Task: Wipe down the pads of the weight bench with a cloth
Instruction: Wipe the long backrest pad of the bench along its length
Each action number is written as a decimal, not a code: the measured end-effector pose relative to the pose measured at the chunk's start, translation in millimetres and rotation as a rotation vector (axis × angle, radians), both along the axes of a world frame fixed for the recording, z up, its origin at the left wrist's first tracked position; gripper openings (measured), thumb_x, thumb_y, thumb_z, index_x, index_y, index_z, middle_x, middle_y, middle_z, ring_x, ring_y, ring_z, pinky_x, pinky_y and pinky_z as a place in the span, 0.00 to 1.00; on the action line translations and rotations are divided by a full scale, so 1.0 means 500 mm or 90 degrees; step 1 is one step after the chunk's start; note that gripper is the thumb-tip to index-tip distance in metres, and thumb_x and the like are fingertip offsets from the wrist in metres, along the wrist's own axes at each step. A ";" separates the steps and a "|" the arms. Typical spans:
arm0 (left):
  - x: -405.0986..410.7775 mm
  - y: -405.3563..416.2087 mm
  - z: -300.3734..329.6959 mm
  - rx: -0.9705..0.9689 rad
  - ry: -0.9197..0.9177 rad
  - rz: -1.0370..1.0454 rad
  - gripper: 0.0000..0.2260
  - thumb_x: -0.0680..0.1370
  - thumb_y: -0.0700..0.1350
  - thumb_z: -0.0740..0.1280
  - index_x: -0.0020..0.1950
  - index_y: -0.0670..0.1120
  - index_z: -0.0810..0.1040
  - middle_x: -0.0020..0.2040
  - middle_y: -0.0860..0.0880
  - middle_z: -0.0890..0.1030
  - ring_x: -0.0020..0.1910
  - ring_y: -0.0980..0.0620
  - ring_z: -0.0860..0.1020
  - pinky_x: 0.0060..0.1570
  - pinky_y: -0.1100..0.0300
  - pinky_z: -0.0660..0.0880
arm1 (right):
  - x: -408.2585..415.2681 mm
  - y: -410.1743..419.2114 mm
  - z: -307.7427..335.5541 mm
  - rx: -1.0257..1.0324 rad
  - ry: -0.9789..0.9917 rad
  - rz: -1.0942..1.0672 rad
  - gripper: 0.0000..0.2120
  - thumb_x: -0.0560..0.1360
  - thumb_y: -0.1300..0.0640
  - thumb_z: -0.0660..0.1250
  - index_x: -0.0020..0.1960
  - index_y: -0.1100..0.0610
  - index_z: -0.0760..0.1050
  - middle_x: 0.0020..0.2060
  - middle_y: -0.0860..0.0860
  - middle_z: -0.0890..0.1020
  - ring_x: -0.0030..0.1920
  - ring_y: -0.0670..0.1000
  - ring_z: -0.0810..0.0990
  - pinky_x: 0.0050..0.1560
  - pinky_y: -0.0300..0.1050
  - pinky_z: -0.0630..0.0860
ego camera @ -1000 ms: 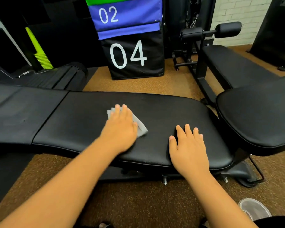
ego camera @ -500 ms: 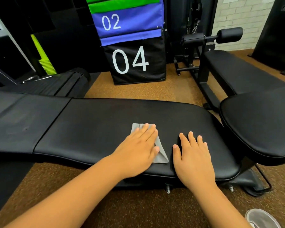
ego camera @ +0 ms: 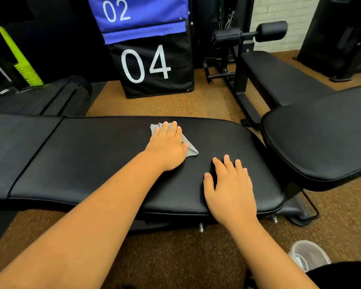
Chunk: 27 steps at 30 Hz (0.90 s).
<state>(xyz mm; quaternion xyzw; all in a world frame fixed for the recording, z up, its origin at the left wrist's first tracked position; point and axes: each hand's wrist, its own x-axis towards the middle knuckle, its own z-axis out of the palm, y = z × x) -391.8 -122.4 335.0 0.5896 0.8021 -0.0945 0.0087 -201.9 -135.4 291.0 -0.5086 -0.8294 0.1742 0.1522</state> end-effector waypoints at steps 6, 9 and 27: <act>0.092 -0.163 -0.010 0.037 0.015 -0.136 0.31 0.81 0.56 0.37 0.79 0.40 0.48 0.80 0.42 0.48 0.79 0.43 0.46 0.77 0.50 0.45 | 0.005 -0.003 -0.005 0.004 0.011 0.010 0.30 0.77 0.44 0.45 0.76 0.51 0.60 0.77 0.54 0.60 0.77 0.60 0.53 0.76 0.55 0.50; 0.097 -0.209 -0.004 0.023 -0.004 -0.145 0.34 0.77 0.58 0.32 0.80 0.42 0.48 0.80 0.44 0.48 0.79 0.46 0.46 0.77 0.52 0.45 | 0.003 -0.001 -0.007 -0.001 0.012 0.014 0.30 0.75 0.46 0.44 0.77 0.50 0.57 0.77 0.54 0.57 0.78 0.59 0.50 0.77 0.54 0.48; 0.014 -0.004 0.007 -0.014 -0.021 -0.107 0.27 0.84 0.53 0.48 0.79 0.40 0.51 0.80 0.44 0.48 0.79 0.45 0.45 0.76 0.49 0.46 | 0.004 -0.001 -0.010 0.024 0.035 -0.003 0.35 0.76 0.38 0.36 0.75 0.50 0.63 0.76 0.53 0.62 0.77 0.58 0.54 0.77 0.54 0.51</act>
